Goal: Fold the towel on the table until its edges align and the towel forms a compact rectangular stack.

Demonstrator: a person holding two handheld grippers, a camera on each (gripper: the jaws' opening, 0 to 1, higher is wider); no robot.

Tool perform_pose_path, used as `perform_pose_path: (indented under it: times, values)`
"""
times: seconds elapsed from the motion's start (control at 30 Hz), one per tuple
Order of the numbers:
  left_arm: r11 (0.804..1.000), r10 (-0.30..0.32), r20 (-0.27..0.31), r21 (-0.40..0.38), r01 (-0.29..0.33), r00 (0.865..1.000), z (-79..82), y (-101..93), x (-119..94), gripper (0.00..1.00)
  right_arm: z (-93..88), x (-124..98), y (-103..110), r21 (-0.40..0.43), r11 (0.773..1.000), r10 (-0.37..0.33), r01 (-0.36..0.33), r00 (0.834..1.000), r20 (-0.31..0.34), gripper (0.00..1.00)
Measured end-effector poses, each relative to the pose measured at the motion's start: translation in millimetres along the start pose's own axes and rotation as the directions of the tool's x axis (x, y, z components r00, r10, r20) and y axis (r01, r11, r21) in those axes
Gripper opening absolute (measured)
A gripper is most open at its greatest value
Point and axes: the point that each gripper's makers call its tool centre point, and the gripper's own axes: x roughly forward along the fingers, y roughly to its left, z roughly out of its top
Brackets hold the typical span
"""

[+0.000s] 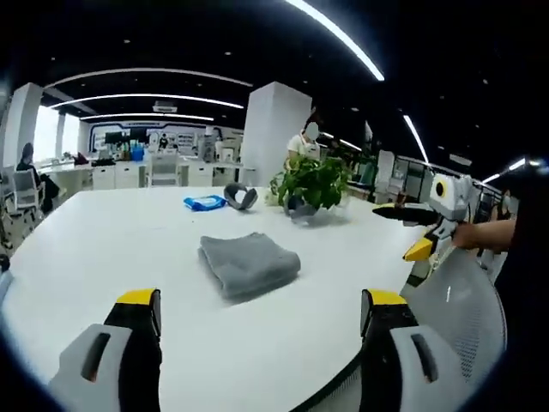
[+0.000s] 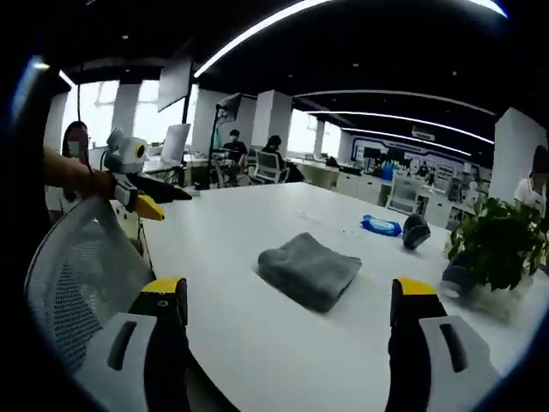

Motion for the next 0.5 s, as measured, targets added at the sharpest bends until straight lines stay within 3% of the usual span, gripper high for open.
perform_pose_path:
  times: [0.1, 0.23, 0.3, 0.37, 0.43, 0.5]
  values:
    - [0.999, -0.018, 0.024, 0.04, 0.017, 1.0, 7.4, -11.1, 2.0, 0.99, -9.3, -1.9, -4.2, 0.077, 0.997, -0.011, 0.013, 1.0, -0.021, 0.99]
    - [0.999, -0.02, -0.004, 0.049, 0.021, 1.0, -4.1, -20.5, 7.8, 0.99, -8.6, -3.1, -6.6, 0.056, 0.998, -0.023, 0.024, 1.0, -0.021, 0.97]
    - [0.998, -0.031, -0.049, 0.056, 0.033, 0.998, -11.8, -23.1, 9.5, 0.98, -8.2, -3.0, -3.1, 0.056, 0.998, -0.004, 0.005, 1.0, -0.017, 0.96]
    - [0.992, -0.028, -0.096, 0.12, 0.039, 0.995, -20.6, -22.4, 11.5, 0.98, -6.9, -3.7, -0.2, 0.071, 0.997, 0.016, -0.016, 1.0, -0.007, 0.93]
    - [0.993, -0.046, -0.123, 0.106, 0.059, 0.991, -29.3, -26.4, 13.6, 0.98, -4.8, -4.5, 2.1, 0.079, 0.997, 0.026, -0.026, 1.0, 0.004, 0.92]
    - [0.988, -0.053, -0.183, 0.131, 0.077, 0.982, -42.6, -25.4, 11.6, 0.97, -7.6, -3.8, 3.2, 0.085, 0.996, 0.033, -0.033, 0.999, -0.005, 0.91]
